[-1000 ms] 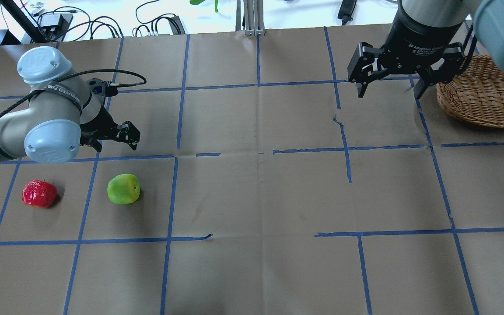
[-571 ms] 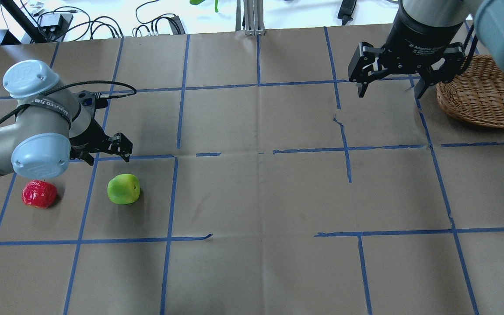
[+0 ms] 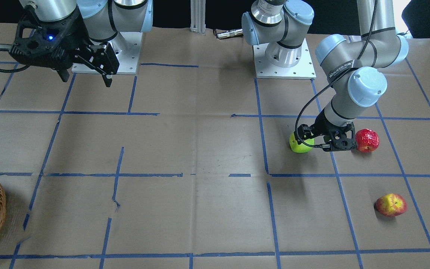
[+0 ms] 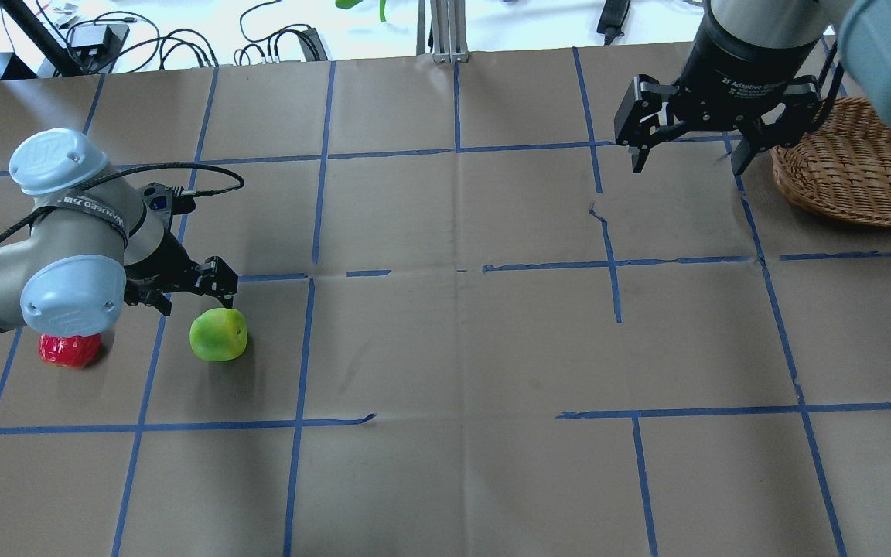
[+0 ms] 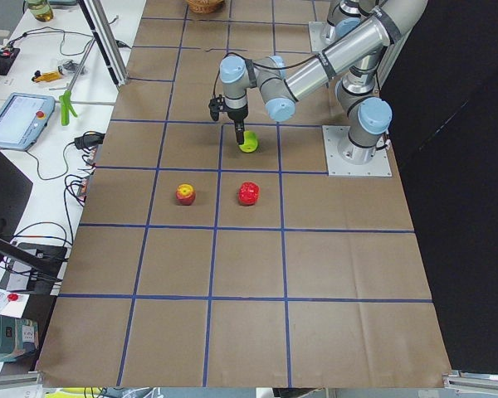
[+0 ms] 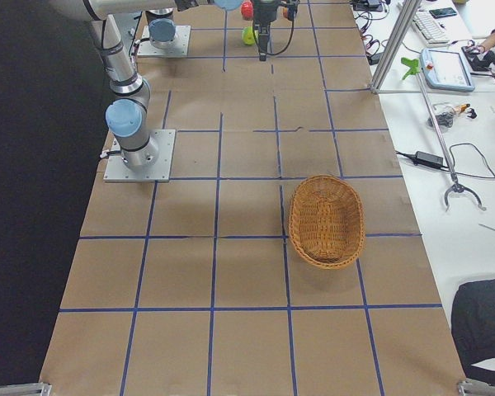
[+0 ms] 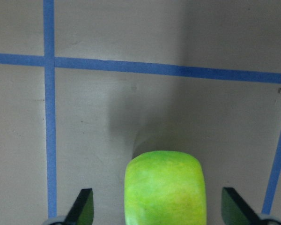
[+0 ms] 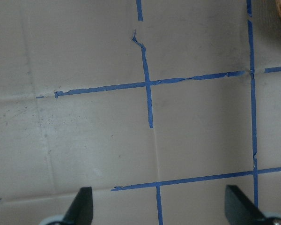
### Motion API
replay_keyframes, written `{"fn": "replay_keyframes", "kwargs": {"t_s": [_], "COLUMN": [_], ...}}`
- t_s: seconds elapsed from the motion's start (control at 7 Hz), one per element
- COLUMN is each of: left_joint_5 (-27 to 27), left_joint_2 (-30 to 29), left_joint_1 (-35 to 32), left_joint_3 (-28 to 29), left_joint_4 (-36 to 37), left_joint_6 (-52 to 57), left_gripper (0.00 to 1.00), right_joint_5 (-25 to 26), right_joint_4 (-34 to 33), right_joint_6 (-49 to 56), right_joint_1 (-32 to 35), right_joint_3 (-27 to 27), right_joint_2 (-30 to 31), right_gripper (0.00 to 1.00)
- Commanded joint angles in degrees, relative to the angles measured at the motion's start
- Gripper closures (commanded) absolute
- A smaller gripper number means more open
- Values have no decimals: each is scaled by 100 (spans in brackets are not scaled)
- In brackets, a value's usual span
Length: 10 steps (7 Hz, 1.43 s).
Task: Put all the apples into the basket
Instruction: 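Close the left gripper around the green apple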
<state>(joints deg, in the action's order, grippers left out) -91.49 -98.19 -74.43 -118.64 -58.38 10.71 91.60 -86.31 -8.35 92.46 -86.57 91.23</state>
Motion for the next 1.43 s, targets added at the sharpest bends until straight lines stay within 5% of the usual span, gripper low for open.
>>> {"fn": "replay_keyframes", "kwargs": {"t_s": [0.0, 0.71, 1.14, 1.29], "left_joint_5": [8, 17, 8, 8], "left_joint_2": [-77, -429, -421, -386], "left_joint_1": [8, -1, -1, -44], "left_joint_3": [-62, -167, -133, -98], "left_joint_4": [10, 54, -33, -34], "left_joint_6": [1, -43, -140, -140], "left_gripper": [5, 7, 60, 70], "right_joint_5": [-1, -1, 7, 7], "right_joint_4": [0, 9, 17, 18], "right_joint_6": [0, 0, 0, 0], "right_joint_1": [1, 1, 0, -8], "right_joint_3": [0, 0, 0, 0], "right_joint_2": [0, 0, 9, 1], "right_gripper": [0, 0, 0, 0]}}
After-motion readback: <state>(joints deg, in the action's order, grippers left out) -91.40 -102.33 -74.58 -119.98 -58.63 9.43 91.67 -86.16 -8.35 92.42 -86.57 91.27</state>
